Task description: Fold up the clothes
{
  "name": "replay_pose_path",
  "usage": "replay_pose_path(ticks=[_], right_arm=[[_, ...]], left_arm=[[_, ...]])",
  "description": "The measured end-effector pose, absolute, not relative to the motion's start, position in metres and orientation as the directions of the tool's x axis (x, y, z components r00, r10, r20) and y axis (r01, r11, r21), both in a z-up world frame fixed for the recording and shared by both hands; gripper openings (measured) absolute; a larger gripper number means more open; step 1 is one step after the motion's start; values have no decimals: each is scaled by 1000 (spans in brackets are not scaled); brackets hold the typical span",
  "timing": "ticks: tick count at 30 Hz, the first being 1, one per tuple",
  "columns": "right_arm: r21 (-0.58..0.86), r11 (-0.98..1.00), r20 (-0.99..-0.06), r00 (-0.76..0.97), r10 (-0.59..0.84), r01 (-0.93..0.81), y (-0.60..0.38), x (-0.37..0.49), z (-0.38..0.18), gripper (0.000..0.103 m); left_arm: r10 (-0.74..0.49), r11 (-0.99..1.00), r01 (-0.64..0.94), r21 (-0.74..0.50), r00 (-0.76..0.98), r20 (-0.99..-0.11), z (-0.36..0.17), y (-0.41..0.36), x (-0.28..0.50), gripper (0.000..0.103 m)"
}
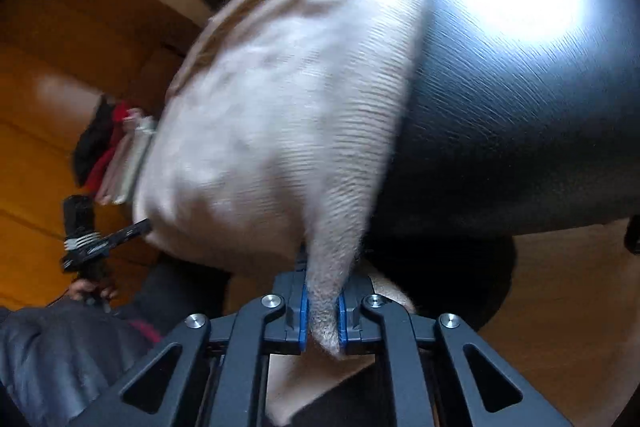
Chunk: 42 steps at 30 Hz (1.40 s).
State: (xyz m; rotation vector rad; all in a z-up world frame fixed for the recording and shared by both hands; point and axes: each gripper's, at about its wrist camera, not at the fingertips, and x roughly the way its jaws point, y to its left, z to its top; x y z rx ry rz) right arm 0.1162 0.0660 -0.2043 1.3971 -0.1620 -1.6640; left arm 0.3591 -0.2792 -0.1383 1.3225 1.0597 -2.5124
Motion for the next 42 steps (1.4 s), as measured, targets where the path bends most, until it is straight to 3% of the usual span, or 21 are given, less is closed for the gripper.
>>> replay_pose_path(ticks=[4,13,20,23,27,32,41,42], right_arm=[[680,-452,-617,119,-778,578,52,121,-174,11],[762,-309,-463,147,-874,569,24,101,-132,11],[770,-332,-401,8,-916,546,-6,5,-101,10],[806,-432,-443,-72,-894,405,-15,-63,-126,14],[817,-531,-529,-72,-846,224,-26,-108,-181,15],[848,-472,-466,-84,-881,243,-13,-92,-196,7],[833,-474,-485,-34,-874,284,5,-36,-192,5],[836,-477,-486,-36,-873,271,4,-36,-191,6]], left_arm=[[310,-682,305,-665,-702,-641,-120,-295,361,6],[393,-585,151,-797,-807,-441,-88,-336,348,6],[318,-462,96,-882,-910,-266,-63,-437,280,7],[235,-359,303,-883,-886,-400,-103,-497,228,7],[304,-255,464,-848,-794,-526,-175,-520,184,8],[284,-354,475,-806,-766,-577,-170,-510,191,8],[236,-379,487,-787,-771,-591,-154,-486,234,9],[229,-384,489,-784,-772,-593,-152,-483,237,17]])
